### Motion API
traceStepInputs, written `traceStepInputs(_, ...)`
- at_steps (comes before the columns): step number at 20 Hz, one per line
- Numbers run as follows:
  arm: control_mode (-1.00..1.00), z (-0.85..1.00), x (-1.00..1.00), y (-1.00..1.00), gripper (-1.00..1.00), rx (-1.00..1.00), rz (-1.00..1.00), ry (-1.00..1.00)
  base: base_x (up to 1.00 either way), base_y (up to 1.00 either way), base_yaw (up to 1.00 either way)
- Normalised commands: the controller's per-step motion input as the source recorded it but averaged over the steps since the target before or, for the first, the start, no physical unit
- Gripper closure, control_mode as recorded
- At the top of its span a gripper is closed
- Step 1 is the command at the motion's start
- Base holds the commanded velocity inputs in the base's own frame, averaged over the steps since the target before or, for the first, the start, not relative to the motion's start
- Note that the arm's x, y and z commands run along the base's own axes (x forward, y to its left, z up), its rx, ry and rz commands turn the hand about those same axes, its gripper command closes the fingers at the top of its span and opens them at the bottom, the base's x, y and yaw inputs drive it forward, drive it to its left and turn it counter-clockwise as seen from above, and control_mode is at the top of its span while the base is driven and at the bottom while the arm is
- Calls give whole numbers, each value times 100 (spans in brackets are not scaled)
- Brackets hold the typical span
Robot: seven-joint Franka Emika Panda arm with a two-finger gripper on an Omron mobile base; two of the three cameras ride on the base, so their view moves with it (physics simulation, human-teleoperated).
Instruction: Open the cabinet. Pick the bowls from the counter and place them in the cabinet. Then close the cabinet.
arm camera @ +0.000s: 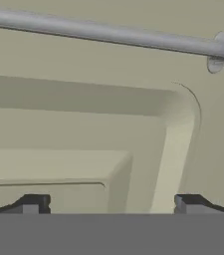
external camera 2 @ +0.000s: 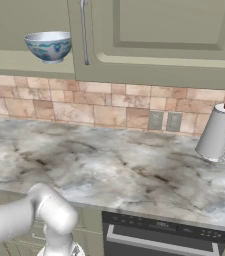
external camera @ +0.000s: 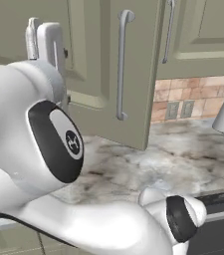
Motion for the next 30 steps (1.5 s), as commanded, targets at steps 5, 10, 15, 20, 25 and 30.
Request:
traceStepInputs(5,-100,-41,100,-33,-100,23,0,-39,0,0,0)
traceStepInputs(10,-100,-83,100,-30,-100,15,14,-61,0,0,0)
traceStepInputs(15,-100,-100,100,0,-100,0,12,-61,0,0,0)
traceStepInputs(20,-100,-73,100,-1,-100,8,0,-13,0,0,0)
traceStepInputs(25,-100,-7,100,0,-100,12,0,-2,0,0,0)
traceStepInputs(30,-100,30,100,1,-100,10,0,1,0,0,0)
